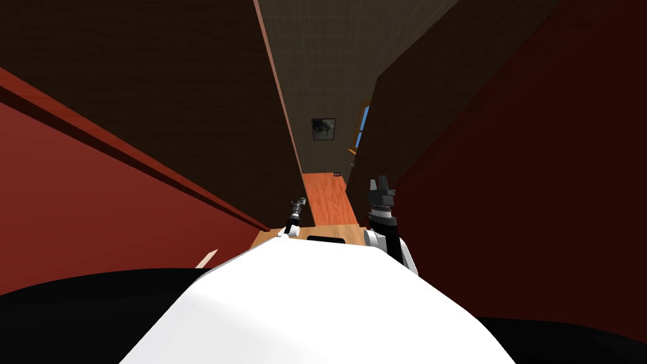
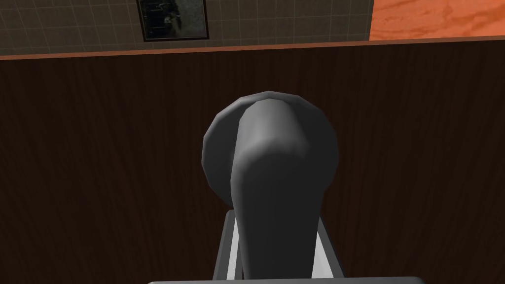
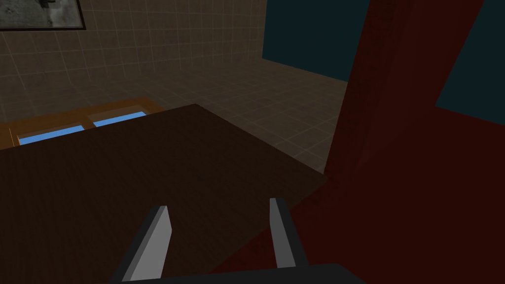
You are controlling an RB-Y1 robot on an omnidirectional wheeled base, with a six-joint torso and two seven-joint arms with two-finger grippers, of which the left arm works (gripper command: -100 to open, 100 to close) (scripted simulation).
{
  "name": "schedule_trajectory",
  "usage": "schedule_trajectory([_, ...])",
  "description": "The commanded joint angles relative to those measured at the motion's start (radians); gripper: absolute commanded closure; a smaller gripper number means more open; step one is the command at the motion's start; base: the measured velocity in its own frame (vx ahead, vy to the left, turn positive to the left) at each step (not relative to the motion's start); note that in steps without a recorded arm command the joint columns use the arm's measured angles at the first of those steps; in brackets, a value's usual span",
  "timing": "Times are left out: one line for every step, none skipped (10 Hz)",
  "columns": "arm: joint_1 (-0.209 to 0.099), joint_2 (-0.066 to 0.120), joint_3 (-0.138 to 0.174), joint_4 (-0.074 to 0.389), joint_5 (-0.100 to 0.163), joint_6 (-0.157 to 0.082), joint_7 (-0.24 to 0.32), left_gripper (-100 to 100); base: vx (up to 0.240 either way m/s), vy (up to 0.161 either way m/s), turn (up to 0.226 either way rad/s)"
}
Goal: Push the door open
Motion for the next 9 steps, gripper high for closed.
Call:
schedule_trajectory([-0.007, 0.005, 0.012, 0.007, 0.006, -0.007, -0.002, 100, 0.189, -0.024, 0.043])
schedule_trajectory([-0.006, 0.006, 0.019, 0.008, 0.010, -0.007, -0.004, 100, 0.189, -0.029, 0.032])
schedule_trajectory([-0.006, 0.007, 0.026, 0.010, 0.014, -0.008, -0.007, 100, 0.174, -0.010, 0.034])
schedule_trajectory([-0.006, 0.009, 0.034, 0.012, 0.019, -0.008, -0.010, 100, 0.174, -0.021, 0.025])
schedule_trajectory([-0.005, 0.010, 0.043, 0.014, 0.024, -0.009, -0.013, 100, 0.191, -0.041, 0.046])
schedule_trajectory([-0.005, 0.012, 0.053, 0.016, 0.029, -0.010, -0.016, 100, 0.215, -0.059, 0.051])
schedule_trajectory([-0.004, 0.013, 0.064, 0.018, 0.035, -0.011, -0.019, 100, 0.228, -0.079, 0.061])
schedule_trajectory([-0.004, 0.015, 0.075, 0.020, 0.041, -0.012, -0.023, 100, 0.194, -0.053, 0.060])
schedule_trajectory([-0.003, 0.017, 0.086, 0.023, 0.047, -0.013, -0.027, 100, 0.195, -0.030, 0.075])
